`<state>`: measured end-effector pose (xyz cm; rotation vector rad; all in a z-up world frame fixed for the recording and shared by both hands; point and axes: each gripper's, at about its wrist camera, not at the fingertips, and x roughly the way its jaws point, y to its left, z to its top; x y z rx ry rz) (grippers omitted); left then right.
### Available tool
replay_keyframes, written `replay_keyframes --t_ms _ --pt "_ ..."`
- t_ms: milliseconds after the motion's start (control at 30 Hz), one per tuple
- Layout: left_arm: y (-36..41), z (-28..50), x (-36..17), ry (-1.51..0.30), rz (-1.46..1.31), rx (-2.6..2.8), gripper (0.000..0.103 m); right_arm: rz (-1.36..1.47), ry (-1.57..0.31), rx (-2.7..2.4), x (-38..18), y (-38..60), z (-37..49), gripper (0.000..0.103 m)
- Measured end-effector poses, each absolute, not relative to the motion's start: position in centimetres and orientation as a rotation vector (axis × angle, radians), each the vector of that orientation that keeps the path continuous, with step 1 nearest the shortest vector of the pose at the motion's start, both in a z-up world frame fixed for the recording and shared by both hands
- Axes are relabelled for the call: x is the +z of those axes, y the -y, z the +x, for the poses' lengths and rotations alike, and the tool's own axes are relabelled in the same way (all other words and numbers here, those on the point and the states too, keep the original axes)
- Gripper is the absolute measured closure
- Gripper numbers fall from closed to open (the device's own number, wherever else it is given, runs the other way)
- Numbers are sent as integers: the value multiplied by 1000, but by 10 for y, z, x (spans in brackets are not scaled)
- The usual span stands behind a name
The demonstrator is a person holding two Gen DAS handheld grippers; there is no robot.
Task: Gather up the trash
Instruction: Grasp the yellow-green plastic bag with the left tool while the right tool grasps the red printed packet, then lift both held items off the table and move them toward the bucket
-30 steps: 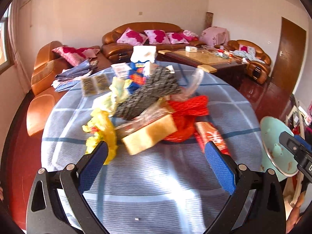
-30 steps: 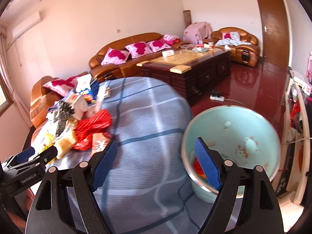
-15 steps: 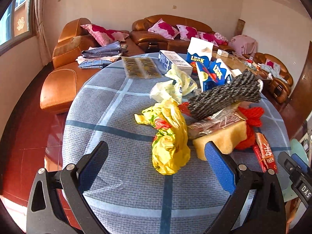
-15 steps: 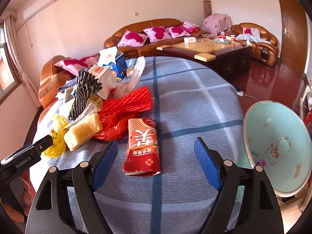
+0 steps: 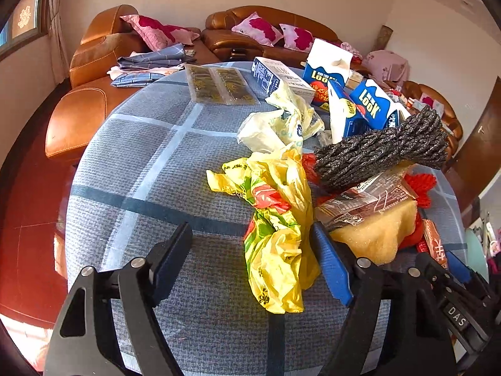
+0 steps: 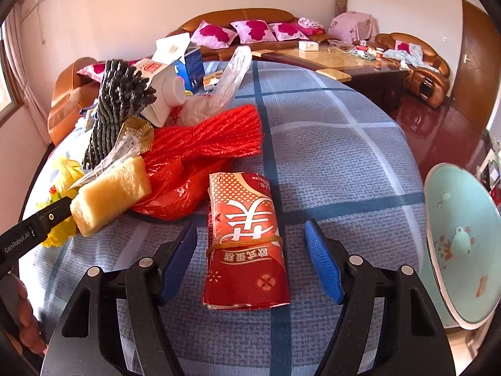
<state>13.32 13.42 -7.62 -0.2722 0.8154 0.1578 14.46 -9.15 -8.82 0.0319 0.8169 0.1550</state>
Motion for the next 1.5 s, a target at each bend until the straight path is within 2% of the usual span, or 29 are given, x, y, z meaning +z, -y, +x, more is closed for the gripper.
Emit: replay_keyframes --t_ms 33,167,300,600,767,1067,1500 --pt "-134 133 -77 -816 -272 157 29 26 -822 154 -88 90 146 39" --pt "-136 134 -80 -827 -276 153 43 -6 -833 147 -91 86 147 48" --pt "-135 133 -80 -824 -271 161 46 -6 -831 161 -91 86 147 56" --pt "-135 128 -81 -803 -280 189 67 -19 -843 153 -90 81 151 58" --pt "-133 127 -81 -796 -268 164 75 -30 -850 122 -88 75 154 58" --pt "-134 124 -76 -767 -281 137 77 -59 -834 113 -81 62 148 58" --pt "-135 105 -35 -644 -278 127 77 31 -697 127 -41 87 130 58"
